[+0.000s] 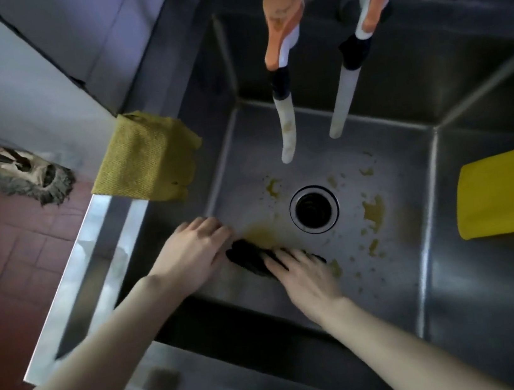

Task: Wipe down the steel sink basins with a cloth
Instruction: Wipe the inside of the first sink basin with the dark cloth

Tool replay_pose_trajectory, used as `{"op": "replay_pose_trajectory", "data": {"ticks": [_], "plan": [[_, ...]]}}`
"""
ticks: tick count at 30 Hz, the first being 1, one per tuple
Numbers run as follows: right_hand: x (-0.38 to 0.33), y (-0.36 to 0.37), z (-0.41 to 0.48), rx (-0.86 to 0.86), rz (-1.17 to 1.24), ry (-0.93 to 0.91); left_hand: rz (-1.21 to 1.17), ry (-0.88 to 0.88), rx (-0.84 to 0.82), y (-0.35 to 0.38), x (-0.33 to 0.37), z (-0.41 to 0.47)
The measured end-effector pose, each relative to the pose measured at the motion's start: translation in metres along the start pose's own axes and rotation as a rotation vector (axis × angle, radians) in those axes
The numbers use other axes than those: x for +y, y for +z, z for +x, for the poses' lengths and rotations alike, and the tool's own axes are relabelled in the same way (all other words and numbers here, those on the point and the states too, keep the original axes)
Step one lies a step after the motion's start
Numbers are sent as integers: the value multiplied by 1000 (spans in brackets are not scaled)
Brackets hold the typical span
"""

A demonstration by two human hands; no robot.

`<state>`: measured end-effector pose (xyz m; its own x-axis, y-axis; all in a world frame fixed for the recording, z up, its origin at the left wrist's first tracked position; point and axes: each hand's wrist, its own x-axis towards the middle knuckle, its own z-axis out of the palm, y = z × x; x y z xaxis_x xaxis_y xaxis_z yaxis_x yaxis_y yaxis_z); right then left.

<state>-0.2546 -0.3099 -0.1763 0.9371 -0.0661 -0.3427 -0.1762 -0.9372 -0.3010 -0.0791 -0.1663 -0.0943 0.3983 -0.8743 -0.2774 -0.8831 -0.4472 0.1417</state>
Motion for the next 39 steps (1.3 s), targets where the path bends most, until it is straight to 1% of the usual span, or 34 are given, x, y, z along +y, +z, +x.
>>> {"op": "replay_pose_trajectory", "data": {"ticks": [1,3,4,5,8,10,13,15,17,21,27,30,32,35,39], "plan": [[-2,10,2,-90,-14,-44,53,5,-7,-4,-7,-4],[-4,26,6,-343,-42,-108,154,28,3,-9,-19,-13],[-5,30,8,-416,-65,-133,188,44,14,-12,-24,-18],[-7,35,10,-427,-87,-154,206,64,25,-16,-28,-22],[-13,45,12,-353,-161,-207,274,185,87,-22,-36,-28],[-17,48,16,-375,-192,-243,296,252,140,-27,-45,-27],[-22,55,24,-439,-175,-226,260,268,152,-36,-65,-23],[-23,63,27,-438,-156,-201,227,267,142,-36,-73,-21],[-20,69,30,-418,-160,-187,184,268,179,-32,-73,-20],[-15,69,63,-326,-124,-79,122,246,236,-28,-74,-18],[-4,40,150,-90,30,129,104,253,279,-21,-79,-14],[-10,36,173,-67,51,155,110,260,293,-18,-82,-13],[-16,43,171,-69,25,114,114,258,302,-17,-84,-13],[-20,55,148,-117,-58,-52,128,261,301,-17,-83,-13],[-53,73,112,-267,-84,-275,145,249,314,-17,-82,-12]]}}
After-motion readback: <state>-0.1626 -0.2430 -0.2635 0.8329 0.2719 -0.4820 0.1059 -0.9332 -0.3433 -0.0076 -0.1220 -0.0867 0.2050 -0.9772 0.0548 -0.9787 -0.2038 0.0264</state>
